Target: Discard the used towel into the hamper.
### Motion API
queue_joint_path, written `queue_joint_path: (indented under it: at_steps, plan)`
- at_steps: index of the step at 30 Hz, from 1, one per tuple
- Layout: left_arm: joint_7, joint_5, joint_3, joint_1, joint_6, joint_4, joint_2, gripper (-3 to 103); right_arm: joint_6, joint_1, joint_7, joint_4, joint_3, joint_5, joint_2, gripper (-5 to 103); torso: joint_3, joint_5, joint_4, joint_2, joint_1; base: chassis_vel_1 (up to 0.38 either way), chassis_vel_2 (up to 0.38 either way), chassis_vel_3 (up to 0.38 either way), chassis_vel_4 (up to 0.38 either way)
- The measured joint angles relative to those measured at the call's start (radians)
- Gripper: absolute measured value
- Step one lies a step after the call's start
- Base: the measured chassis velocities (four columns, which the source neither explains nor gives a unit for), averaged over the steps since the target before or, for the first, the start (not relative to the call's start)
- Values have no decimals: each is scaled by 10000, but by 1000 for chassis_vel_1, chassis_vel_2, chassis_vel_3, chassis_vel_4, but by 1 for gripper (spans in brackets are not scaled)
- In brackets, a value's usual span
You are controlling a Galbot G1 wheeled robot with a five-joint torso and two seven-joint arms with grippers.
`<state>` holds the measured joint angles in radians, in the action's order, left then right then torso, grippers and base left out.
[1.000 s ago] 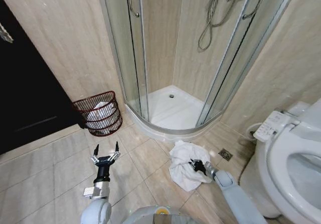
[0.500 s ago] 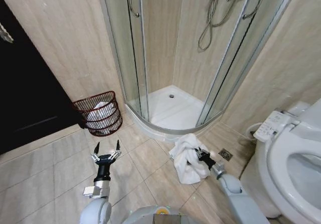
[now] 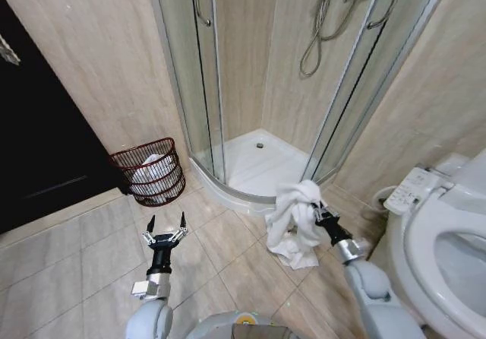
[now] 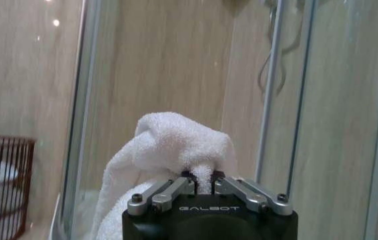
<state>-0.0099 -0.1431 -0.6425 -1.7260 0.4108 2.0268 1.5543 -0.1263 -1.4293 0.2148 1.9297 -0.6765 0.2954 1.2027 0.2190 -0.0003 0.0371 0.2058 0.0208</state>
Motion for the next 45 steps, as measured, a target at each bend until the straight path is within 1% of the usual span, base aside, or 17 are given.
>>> queue_joint_path:
  at_steps: [1, 3, 4, 7, 15, 26, 31, 34, 35, 38, 45]
  plan:
    - [-6, 1, 1, -9, 1, 11, 31, 100, 74, -96, -159, 267, -21, 25, 17, 11, 0, -3, 0, 0, 0, 0, 0, 0, 0]
    - [-12, 29, 8, -9, -3, 50, 129, 100, 111, -229, -436, 672, -30, -26, 185, 11, 0, 5, 0, 0, 0, 0, 0, 0, 0]
    - [-12, 29, 8, -9, -3, 50, 129, 100, 111, -229, -436, 672, -30, -26, 185, 11, 0, 5, 0, 0, 0, 0, 0, 0, 0]
    - [-19, 57, 22, -10, -115, 139, 194, 100, 135, -306, -629, 1000, -27, -248, 475, 11, 0, 5, 0, 0, 0, 0, 0, 0, 0]
    - [-19, 84, 49, -76, -286, 235, 200, 100, 244, -328, -854, 1270, 5, -542, 589, 11, 0, 3, -1, 0, 0, 0, 0, 0, 0]
    - [-9, 163, 88, -68, -284, 189, 217, 100, 250, -295, -936, 1327, 116, -743, 682, 11, 0, 2, -1, 0, 0, 23, 17, 18, 19]
    - [-9, 163, 80, -70, -235, 168, 215, 100, 250, -272, -969, 1374, 220, -837, 724, 11, 0, 3, 0, 0, 0, 76, 84, 71, 63]
    - [-32, 184, 76, -35, 16, 79, 230, 100, 249, -243, -1001, 1375, 260, -934, 757, 11, 0, 1, 1, 0, 0, 75, 76, 67, 58]
    - [-32, 184, 76, -35, 16, 79, 230, 100, 249, -243, -1001, 1375, 260, -934, 757, 11, 0, 1, 1, 0, 0, 67, 79, 54, 49]
    - [-39, 209, 76, -28, 123, 24, 234, 100, 236, -155, -1435, 1349, 484, -1051, 724, 11, 0, 2, 1, 0, 0, 38, 28, 34, 22]
    - [-21, 215, 128, -50, 134, 9, 264, 100, 232, 51, -1714, 1278, 695, -1126, 717, 11, 0, 4, -1, 0, 0, 0, 0, 0, 0]
